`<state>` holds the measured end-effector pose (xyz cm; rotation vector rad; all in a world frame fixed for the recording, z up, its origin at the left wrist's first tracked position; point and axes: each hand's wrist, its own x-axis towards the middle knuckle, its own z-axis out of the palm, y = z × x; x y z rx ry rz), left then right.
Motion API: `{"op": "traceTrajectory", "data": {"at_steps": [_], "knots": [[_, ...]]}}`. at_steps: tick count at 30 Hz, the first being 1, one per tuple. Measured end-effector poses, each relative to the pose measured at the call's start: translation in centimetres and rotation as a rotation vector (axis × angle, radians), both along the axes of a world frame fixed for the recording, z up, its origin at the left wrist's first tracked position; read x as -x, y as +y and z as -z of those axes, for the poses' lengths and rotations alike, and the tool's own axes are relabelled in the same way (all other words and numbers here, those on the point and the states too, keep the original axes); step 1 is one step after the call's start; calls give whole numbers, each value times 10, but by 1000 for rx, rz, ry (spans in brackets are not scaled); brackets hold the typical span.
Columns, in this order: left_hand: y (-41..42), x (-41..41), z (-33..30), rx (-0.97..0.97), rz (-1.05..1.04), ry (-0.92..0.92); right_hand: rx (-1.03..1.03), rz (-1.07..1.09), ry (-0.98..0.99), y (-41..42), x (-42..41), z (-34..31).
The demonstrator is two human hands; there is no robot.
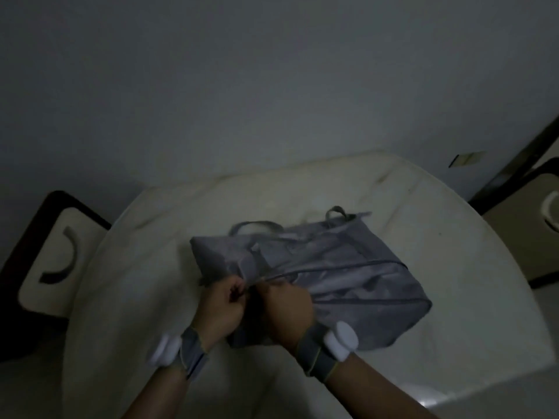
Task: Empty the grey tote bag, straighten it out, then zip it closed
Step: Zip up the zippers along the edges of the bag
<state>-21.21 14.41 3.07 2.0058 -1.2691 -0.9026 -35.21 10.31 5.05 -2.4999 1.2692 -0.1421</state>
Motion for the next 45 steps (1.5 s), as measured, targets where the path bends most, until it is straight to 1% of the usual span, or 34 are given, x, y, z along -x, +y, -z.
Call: {"op": "traceTrajectory", "data": {"at_steps": [3, 5, 9, 11, 14, 16, 18, 19, 20, 22, 23, 24, 25, 27, 29, 30, 32, 34, 36, 37, 38, 39, 40, 41, 42, 43, 45], "knots": [[27, 0, 26, 21, -38, -138, -52, -47, 65, 13, 9, 23], [32, -2, 34, 59, -4, -210, -107, -52, 104, 11, 14, 28], [51, -14, 58, 67, -49, -286, -121, 54, 354, -2, 57, 42], [64, -18, 67, 81, -83, -305, -89, 161, 401, -17, 104, 54], [71, -16, 69, 136, -131, -280, 87, 328, 446, -41, 169, 67], [69, -14, 66, 140, -162, -260, 122, 404, 460, -49, 184, 60], [67, -13, 63, 148, -166, -263, 93, 354, 503, -44, 170, 46], [67, -13, 61, 159, -155, -273, 84, 301, 479, -40, 154, 39], [66, -11, 58, 175, -137, -290, 13, 233, 419, -33, 135, 33], [65, -6, 49, 206, -102, -324, -159, 92, 229, -9, 88, 19], [64, -4, 46, 223, -82, -339, -199, 14, 125, 4, 64, 12], [64, -2, 43, 236, -57, -354, -194, -58, 49, 16, 43, 7], [65, -1, 40, 252, -34, -368, -167, -116, 19, 27, 26, 4], [67, 2, 36, 289, -28, -372, -70, -159, 66, 34, 7, 5], [66, 2, 33, 324, -71, -367, -22, -95, 144, 22, 25, 26], [66, 0, 34, 324, -90, -367, -7, -46, 187, 13, 48, 37], [67, -6, 41, 308, -116, -366, 82, 72, 286, -7, 104, 57], [70, -15, 52, 274, -143, -366, 178, 245, 340, -29, 166, 60], [71, -19, 61, 240, -161, -367, 42, 400, 489, -45, 207, 50], [70, -20, 62, 228, -168, -364, -27, 441, 542, -52, 217, 48], [67, -20, 62, 219, -182, -357, -44, 456, 565, -54, 216, 45], [66, -21, 61, 212, -192, -353, -26, 447, 576, -54, 207, 44], [64, -22, 61, 209, -197, -347, 19, 415, 541, -52, 192, 44], [65, -22, 60, 213, -197, -343, 72, 359, 510, -49, 174, 42], [66, -22, 59, 216, -194, -343, 73, 281, 458, -39, 149, 37], [67, -21, 58, 216, -185, -349, 27, 177, 388, -28, 121, 34], [68, -18, 55, 224, -157, -366, -136, -30, 231, 1, 60, 22]]}}
